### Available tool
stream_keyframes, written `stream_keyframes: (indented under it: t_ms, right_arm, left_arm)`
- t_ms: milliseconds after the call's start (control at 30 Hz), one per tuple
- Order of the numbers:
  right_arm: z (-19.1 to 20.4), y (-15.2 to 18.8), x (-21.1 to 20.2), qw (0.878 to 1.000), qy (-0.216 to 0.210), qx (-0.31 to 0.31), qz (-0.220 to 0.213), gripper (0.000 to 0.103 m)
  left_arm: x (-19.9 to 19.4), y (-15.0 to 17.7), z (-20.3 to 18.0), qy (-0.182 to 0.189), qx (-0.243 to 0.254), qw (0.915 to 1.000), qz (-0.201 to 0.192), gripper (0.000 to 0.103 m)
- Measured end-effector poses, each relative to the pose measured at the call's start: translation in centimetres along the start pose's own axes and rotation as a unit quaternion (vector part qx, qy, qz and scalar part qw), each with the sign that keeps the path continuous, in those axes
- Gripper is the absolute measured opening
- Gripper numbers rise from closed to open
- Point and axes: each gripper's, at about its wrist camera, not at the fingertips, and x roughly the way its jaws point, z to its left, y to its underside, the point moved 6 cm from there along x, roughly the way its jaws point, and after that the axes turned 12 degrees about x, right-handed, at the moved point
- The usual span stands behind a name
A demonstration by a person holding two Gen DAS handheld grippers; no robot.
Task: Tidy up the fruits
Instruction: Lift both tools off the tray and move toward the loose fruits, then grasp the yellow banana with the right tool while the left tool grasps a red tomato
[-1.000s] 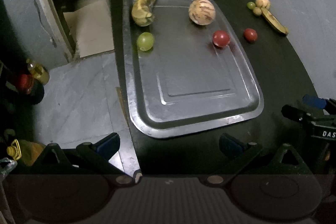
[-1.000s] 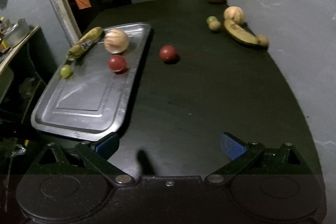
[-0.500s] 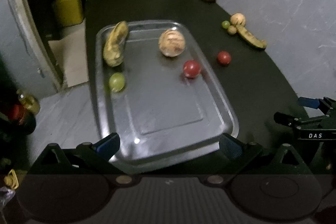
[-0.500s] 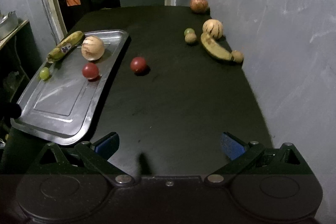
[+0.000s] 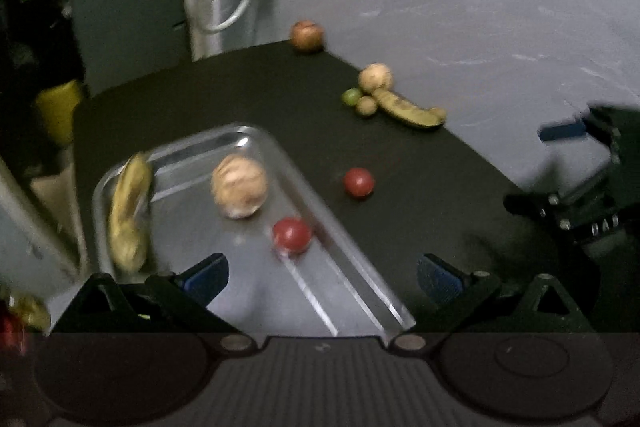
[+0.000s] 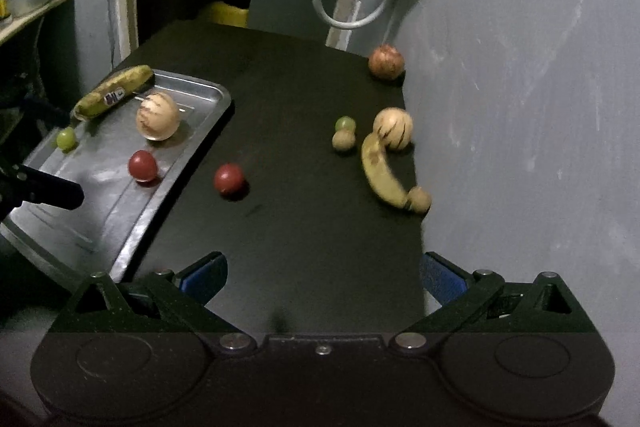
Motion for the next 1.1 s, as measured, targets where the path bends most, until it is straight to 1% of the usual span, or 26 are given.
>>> stream_keyframes:
  t_ms: [67,100,200,300,400,500,633,733,833,1000,1100]
  right_arm:
    - [-0.2,-1.1,0.4,1.0,0.005,-0.027,0.002,0.102]
    - [-0.2,-1.7,0.7,0.999,0.007,-0.041,0.004,0.102]
    - [-0.4,-3.2,1.8,0.998,0.016,-0.067,0.005,0.102]
    - [-0.5,-4.5,3.1,0.996,0.02,-0.083,0.005,0.101]
    - [-0.7,-5.6,4.7,0.996,0.025,-0.091,0.009,0.095]
    - [-1.0,-6.8,5.8,0.996,0.021,-0.091,0.008,0.095]
    - [-1.3,-7.9,7.6,0.995,0.022,-0.093,0.016,0.09]
    - [-1.8,-8.4,9.5,0.996,0.023,-0.083,0.032,0.085]
    - [-2.0,-8.6,11.2,0.996,0.022,-0.072,0.047,0.08]
    - [-1.9,-8.8,13.5,0.995,0.017,-0.068,0.066,0.077]
    - [-2.0,-8.8,14.6,0.995,0.014,-0.07,0.076,0.076]
  left_arm:
    - [0.6,-0.9,-0.5,0.007,0.027,0.9996,-0.007,0.102]
    - [0.9,-1.3,-0.6,0.003,0.036,0.9993,0.002,0.102]
    - [2.0,-2.6,-1.2,0.002,0.082,0.9966,-0.004,0.102]
    - [3.2,-3.5,-1.7,0.002,0.104,0.9945,-0.008,0.102]
    - [4.7,-4.1,-2.1,0.004,0.12,0.9928,-0.008,0.102]
    - [6.3,-4.8,-2.4,0.006,0.14,0.99,-0.011,0.102]
    - [8.4,-5.5,-2.3,0.015,0.148,0.9889,-0.009,0.102]
    - [9.5,-5.8,-2.3,0.029,0.15,0.9882,-0.004,0.102]
    - [10.5,-6.0,-2.5,0.035,0.15,0.9881,0.004,0.1]
    - [11.8,-5.7,-3.4,0.03,0.16,0.9864,0.022,0.1]
    - [12.2,-5.6,-3.8,0.031,0.156,0.9869,0.027,0.099]
